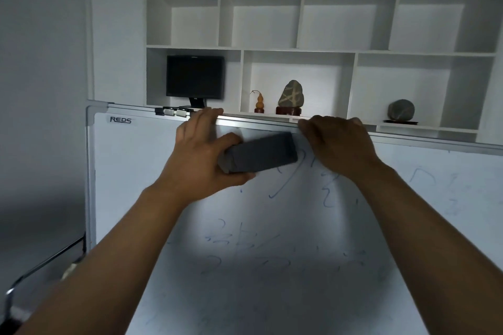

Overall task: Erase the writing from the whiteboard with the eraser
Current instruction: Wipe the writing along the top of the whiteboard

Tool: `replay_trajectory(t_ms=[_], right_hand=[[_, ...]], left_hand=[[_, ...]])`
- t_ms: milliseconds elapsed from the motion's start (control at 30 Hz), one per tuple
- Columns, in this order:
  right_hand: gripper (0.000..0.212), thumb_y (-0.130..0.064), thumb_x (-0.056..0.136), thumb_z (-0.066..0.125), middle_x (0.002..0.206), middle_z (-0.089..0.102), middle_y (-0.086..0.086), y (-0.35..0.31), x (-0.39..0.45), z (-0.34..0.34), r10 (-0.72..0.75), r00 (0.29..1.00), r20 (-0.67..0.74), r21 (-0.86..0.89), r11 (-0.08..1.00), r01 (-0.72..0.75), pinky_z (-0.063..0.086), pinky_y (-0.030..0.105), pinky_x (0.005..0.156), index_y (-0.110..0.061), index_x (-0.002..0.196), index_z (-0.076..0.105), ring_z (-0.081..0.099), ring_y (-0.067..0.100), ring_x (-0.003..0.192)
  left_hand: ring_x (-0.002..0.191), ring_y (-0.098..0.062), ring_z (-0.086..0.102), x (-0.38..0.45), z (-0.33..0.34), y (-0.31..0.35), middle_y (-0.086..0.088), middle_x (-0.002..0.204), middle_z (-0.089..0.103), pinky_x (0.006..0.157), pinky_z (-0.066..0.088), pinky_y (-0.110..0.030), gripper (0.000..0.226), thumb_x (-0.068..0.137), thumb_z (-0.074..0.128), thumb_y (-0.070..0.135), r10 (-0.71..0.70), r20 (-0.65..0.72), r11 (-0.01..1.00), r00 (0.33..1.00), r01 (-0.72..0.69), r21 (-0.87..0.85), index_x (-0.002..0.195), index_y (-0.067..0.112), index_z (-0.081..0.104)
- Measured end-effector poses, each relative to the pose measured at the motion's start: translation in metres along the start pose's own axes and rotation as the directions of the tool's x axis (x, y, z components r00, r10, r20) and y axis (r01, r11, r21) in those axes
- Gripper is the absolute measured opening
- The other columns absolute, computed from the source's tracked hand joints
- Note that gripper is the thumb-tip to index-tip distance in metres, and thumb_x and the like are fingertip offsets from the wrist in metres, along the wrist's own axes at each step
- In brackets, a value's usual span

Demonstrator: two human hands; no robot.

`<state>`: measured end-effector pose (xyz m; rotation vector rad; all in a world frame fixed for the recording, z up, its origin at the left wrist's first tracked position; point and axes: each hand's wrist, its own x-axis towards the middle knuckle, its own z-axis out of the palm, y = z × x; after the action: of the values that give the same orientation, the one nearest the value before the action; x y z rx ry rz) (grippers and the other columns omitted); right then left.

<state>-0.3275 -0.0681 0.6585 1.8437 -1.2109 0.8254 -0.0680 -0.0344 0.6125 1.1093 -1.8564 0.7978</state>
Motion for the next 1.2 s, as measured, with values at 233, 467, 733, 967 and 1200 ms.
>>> replay_trajectory(t_ms=[233,467,733,967,1200], right_hand=[[0.059,-0.052,0.098,0.008,0.090,0.070,0.004,0.000,0.006,0.002,0.057,0.997,0.056,-0.040,0.998,-0.054,0.032,0.035,0.081,-0.023,0.091,0.058,0.052,0.024,0.071],[0.073,-0.041,0.091,-0.004,0.103,0.065,0.012,0.004,0.006,-0.002,-0.084,0.995,0.061,-0.153,0.984,0.093,0.030,0.034,0.073,-0.013,0.126,0.054,0.061,0.035,0.087],[0.036,-0.024,0.105,0.026,0.119,0.060,0.017,0.017,0.013,-0.026,-0.130,0.952,0.276,0.170,0.982,0.085,0.045,0.035,0.076,-0.014,0.129,0.051,0.056,0.037,0.103],[0.040,-0.013,0.103,0.028,0.129,0.054,0.016,0.028,0.009,-0.037,-0.080,0.947,0.311,0.113,0.993,0.047,0.046,0.036,0.081,-0.008,0.141,0.037,0.057,0.041,0.103],[0.032,-0.012,0.103,0.030,0.119,0.057,0.018,0.033,0.011,-0.037,-0.138,0.930,0.342,0.276,0.960,0.042,0.048,0.037,0.081,-0.004,0.130,0.045,0.058,0.037,0.098]], left_hand=[[0.068,-0.019,0.054,-0.009,0.020,0.053,-0.012,0.097,0.054,0.058,0.042,-0.023,0.055,0.071,0.078,0.040,-0.156,-0.124,0.986,0.980,0.148,-0.072,0.110,0.007,0.060],[0.077,-0.021,0.063,0.004,0.023,0.075,0.001,0.108,0.062,0.056,0.035,-0.025,0.076,0.086,0.050,0.058,-0.220,-0.066,0.967,0.973,0.227,0.113,0.147,0.022,0.023],[0.051,-0.013,0.033,0.004,0.029,0.103,0.006,0.081,0.057,0.045,0.014,-0.022,0.060,0.084,0.043,0.063,-0.416,-0.012,0.893,0.909,0.411,0.182,0.117,0.019,0.021],[0.044,-0.010,0.027,0.006,0.029,0.112,0.010,0.061,0.038,0.045,0.016,-0.023,0.055,0.082,0.043,0.066,-0.483,-0.010,0.855,0.876,0.474,0.212,0.100,0.020,0.017],[0.045,-0.008,0.029,0.023,0.050,0.152,0.008,0.067,0.042,0.045,0.017,-0.023,0.061,0.084,0.041,0.069,-0.491,0.038,0.861,0.870,0.479,0.171,0.112,0.018,0.025]])
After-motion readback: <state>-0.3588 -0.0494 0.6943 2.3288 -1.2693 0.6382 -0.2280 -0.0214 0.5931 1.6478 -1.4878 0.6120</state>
